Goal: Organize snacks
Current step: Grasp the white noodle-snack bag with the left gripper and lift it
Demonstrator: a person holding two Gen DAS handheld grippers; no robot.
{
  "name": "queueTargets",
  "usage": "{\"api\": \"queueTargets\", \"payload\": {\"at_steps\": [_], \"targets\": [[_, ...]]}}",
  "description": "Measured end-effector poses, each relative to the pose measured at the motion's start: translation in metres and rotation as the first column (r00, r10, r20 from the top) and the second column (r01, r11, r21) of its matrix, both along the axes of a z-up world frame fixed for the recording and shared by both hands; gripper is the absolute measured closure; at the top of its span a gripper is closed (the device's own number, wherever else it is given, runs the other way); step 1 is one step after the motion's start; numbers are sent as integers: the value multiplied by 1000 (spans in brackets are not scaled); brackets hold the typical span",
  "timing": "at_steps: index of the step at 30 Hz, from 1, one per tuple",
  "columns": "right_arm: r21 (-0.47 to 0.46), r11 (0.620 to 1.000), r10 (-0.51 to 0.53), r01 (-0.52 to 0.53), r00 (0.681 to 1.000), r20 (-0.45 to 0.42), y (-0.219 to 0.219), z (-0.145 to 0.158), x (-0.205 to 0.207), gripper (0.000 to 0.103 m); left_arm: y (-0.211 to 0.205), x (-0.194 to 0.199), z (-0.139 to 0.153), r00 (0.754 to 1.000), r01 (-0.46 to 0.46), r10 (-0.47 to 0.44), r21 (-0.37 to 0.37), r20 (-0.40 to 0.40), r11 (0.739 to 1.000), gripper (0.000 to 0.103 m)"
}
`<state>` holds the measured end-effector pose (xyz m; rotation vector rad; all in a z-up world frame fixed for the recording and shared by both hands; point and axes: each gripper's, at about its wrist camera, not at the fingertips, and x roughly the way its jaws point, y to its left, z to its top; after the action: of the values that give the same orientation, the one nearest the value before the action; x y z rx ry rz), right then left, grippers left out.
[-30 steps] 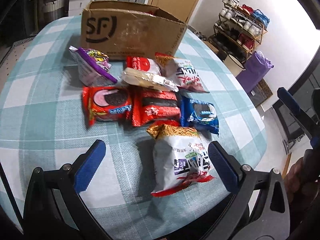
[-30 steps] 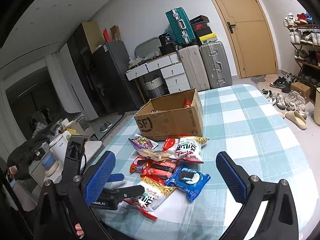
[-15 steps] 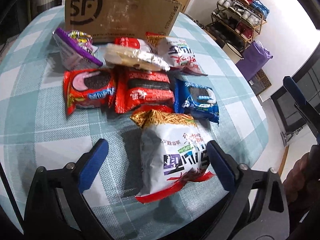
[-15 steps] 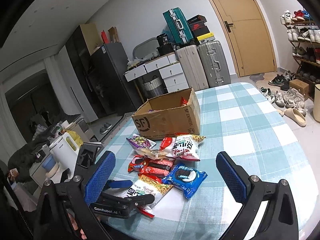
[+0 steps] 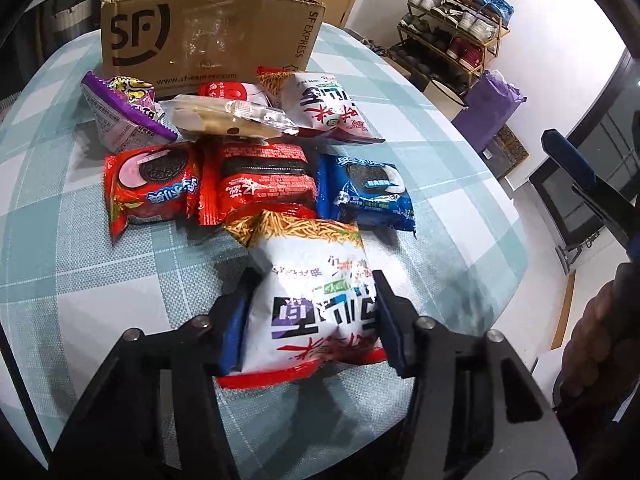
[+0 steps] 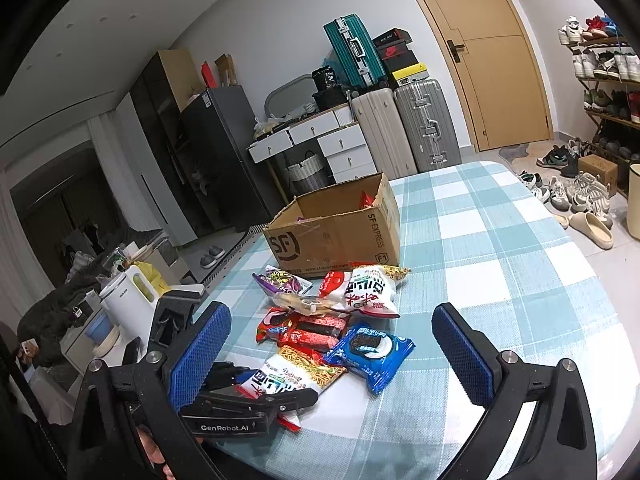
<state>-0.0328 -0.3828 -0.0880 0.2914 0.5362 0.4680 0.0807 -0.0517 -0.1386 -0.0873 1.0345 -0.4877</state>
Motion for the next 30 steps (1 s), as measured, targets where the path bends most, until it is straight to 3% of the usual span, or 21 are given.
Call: {"api": "queueTargets", "payload": {"at_steps": [10,30], "targets": [[-5,1000,8,-8,1000,2,3,-2,-5,1,10,-15,10,998,-15,12,45,57,999,55],[-25,999,26,-28,998,-50,26,-11,8,1,72,-18,36,994,-69,71,-25,85,997,55]]}}
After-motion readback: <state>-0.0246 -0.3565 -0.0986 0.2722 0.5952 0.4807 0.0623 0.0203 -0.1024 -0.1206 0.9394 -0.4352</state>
